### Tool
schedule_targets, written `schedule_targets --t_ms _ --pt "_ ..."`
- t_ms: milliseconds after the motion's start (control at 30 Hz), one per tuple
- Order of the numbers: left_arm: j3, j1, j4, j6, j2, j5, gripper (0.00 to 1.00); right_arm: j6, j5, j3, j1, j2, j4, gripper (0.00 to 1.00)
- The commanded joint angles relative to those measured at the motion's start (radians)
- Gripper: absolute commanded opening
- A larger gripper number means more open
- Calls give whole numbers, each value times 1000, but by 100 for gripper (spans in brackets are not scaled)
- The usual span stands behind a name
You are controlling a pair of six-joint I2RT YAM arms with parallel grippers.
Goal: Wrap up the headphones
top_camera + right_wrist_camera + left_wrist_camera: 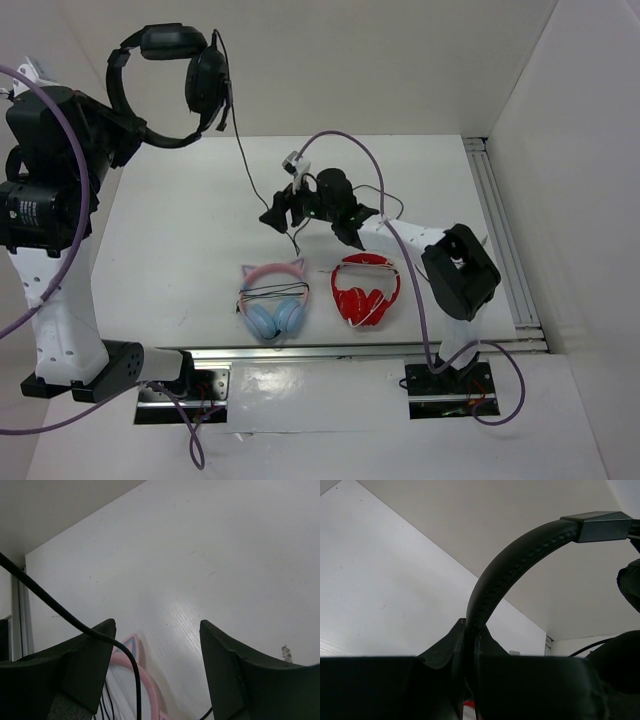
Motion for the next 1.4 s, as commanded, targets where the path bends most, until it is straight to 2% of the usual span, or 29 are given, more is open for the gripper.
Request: schedule_targets --t_ms 0,67,133,167,200,233,267,333,400,433,467,533,600,733,833,900,1000,1300,1367 --pt "30 -2 58 4 -9 22 0 25 -82 16 17 42 94 75" --pt "21 -2 58 -6 -9 33 0 35 -73 16 17 67 113 74" --pt "9 -2 67 -6 -9 33 0 44 -58 16 17 89 142 60" --pt "9 -2 67 -17 -9 33 0 44 -58 4 17 104 152 50" --pt "9 -2 67 -17 -9 33 0 53 -42 4 17 104 152 21" --pt "9 -2 67 -17 -9 22 0 53 -30 -5 17 119 152 8" --pt "9 -2 67 -26 3 5 0 53 -9 -5 17 131 152 1" --pt "-2 -2 67 -26 16 -37 0 64 33 -21 26 113 141 0" --pt "-33 -2 67 -14 48 -80 0 46 155 -35 58 66 82 0" --pt "-43 -2 67 -14 57 -137 0 23 212 -19 78 5 34 0" --pt "-59 -2 76 -14 66 -168 0 -28 334 -4 124 -25 -59 0" --pt "-114 7 77 -26 83 -211 0 -60 433 62 161 -86 -153 0" --pt "-175 73 108 -37 99 -121 0 -85 487 97 181 -99 -241 0" --pt "-244 113 165 -58 117 130 0 -123 547 171 180 -79 -319 0" --pt "-244 113 166 -87 126 177 0 -123 538 185 149 -30 -353 0" --pt "-229 113 140 -100 135 121 0 -114 492 199 149 -20 -373 0" --pt "-218 113 130 -123 126 48 0 -132 450 199 182 -33 -391 0" --pt "-195 113 121 -132 160 -56 0 -168 390 396 344 -54 -552 0" --pt "-229 113 153 -132 160 -65 0 -188 390 433 379 -54 -601 0"
